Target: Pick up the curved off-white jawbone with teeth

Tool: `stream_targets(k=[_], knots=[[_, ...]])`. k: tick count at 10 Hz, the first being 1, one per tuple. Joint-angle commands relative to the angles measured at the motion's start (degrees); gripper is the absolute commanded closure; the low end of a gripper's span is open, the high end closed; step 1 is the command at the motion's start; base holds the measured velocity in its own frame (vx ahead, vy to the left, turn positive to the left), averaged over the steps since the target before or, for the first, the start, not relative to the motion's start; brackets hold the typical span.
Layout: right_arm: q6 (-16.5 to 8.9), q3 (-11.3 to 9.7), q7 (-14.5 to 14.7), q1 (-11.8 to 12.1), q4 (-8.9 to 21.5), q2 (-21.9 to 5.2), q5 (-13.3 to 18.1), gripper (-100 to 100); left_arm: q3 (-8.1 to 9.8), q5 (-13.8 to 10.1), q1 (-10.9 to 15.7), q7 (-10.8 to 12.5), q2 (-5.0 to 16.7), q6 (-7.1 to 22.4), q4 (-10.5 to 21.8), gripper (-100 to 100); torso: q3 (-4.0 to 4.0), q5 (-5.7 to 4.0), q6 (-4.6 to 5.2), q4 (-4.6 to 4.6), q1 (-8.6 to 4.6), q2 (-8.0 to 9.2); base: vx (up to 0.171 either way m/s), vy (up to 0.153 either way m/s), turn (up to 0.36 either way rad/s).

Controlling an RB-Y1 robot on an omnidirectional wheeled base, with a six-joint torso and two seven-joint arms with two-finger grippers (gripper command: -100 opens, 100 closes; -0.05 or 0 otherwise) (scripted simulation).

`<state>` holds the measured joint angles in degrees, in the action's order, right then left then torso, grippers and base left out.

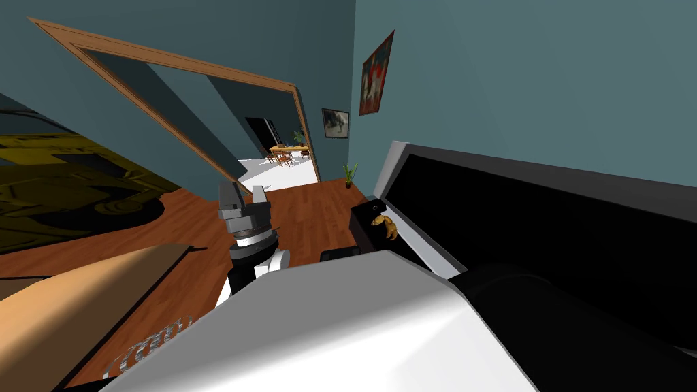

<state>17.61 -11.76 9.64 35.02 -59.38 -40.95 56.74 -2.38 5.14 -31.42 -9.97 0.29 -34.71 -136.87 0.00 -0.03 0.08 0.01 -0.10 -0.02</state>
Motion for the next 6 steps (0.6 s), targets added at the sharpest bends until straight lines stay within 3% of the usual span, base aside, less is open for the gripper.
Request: stream_targets(k=[1,2,6], knots=[[0.00,0.00,0.00,0.00,0.00,0.00,0.00,-100,0.00,0.00,0.00,0.00,0.00,0.00,0.00,0,0.00,0.00,0.00,0.00,0.00,0.00,-0.009,-0.009,0.029],[-0.16,-0.07,0.12,-0.09,0.09,0.11,-0.01,100,0.00,0.00,0.00,0.00,0.00,0.00,0.00,0,-0.03,0.03,0.02,-0.01,0.06,-0.05,0.000,0.000,0.000],[-0.10,-0.09,0.12,-0.09,0.04,0.11,0.00,100,0.00,0.00,-0.01,0.00,0.00,0.00,0.00,0,-0.06,0.01,0.04,-0.03,0.04,-0.10,0.000,0.000,0.000]])
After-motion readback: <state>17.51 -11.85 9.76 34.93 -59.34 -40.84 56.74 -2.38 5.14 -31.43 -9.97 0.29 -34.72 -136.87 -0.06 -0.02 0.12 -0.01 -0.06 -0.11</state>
